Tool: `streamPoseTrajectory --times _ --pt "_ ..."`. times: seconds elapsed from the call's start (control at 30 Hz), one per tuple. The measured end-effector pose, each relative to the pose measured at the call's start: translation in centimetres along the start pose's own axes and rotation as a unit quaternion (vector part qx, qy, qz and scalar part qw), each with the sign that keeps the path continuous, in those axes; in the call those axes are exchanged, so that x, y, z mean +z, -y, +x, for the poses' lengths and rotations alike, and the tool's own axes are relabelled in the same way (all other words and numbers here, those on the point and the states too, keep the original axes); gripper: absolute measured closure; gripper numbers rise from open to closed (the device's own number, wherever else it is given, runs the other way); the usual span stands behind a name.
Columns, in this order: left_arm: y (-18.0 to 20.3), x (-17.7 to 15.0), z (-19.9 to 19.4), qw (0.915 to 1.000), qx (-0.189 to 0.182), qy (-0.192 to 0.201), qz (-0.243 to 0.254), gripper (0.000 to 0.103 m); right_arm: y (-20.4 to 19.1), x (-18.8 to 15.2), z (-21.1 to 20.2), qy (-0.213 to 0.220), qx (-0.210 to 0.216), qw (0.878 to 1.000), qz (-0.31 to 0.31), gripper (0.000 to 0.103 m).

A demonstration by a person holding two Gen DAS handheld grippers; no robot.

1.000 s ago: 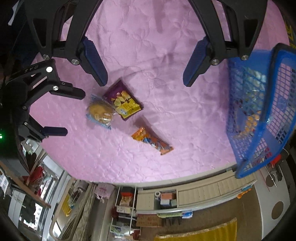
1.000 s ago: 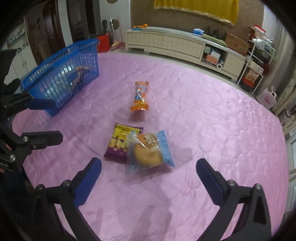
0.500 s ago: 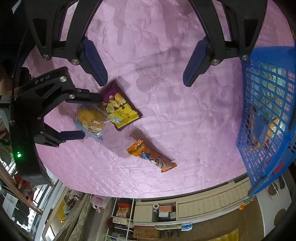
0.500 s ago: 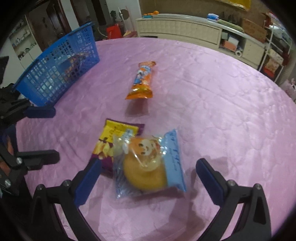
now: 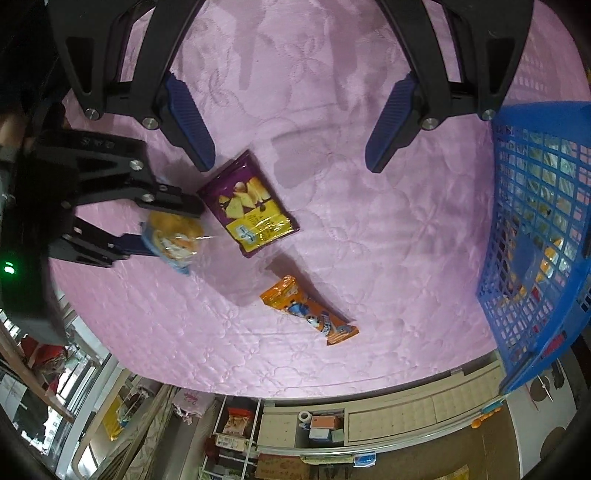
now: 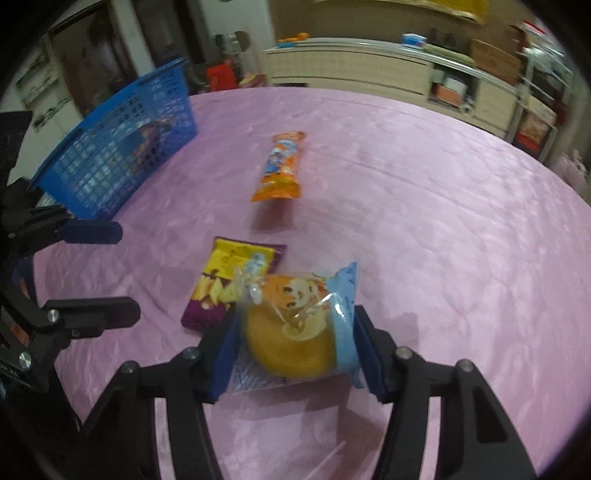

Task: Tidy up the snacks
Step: 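Grasp the clear round-bun pack with the right gripper and lift it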

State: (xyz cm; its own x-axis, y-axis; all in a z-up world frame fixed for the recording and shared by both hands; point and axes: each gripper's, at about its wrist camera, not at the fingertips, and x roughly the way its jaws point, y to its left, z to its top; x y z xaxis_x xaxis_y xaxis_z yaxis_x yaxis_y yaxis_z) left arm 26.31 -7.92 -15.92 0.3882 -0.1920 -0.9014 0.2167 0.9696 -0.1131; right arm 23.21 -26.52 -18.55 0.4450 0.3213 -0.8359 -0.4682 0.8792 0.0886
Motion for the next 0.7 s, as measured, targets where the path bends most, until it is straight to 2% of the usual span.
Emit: streamPoseTrajectory --times 0.07,0.23,0.37,0.57,0.7 --pt "0.4 0.6 0.3 1.0 -0.003 -0.006 -0.004 0.021 0.6 -0.2 -0.9 0.008 0.003 1.0 0.025 0.041" --pt "1.5 2.2 1.3 0.9997 0.001 -0.02 -0.01 0.021 2.3 -0.6 -2.5 0.026 -0.022 0.998 0.054 0.041" --pt "1.9 3.2 3.1 0.9982 -0.009 -0.046 -0.039 0.021 4.1 -1.0 -2.5 0.018 -0.016 0.995 0.092 0.041" --pt "2.2 3.9 6.2 0.9944 -0.012 -0.079 -0.069 0.021 5.5 -1.2 -2.5 0.017 -0.023 0.994 0.107 0.041" --pt "2.5 4.7 7.0 0.9944 -0.006 -0.076 -0.073 0.021 5.6 -1.0 -2.3 0.014 -0.024 0.993 0.113 0.041"
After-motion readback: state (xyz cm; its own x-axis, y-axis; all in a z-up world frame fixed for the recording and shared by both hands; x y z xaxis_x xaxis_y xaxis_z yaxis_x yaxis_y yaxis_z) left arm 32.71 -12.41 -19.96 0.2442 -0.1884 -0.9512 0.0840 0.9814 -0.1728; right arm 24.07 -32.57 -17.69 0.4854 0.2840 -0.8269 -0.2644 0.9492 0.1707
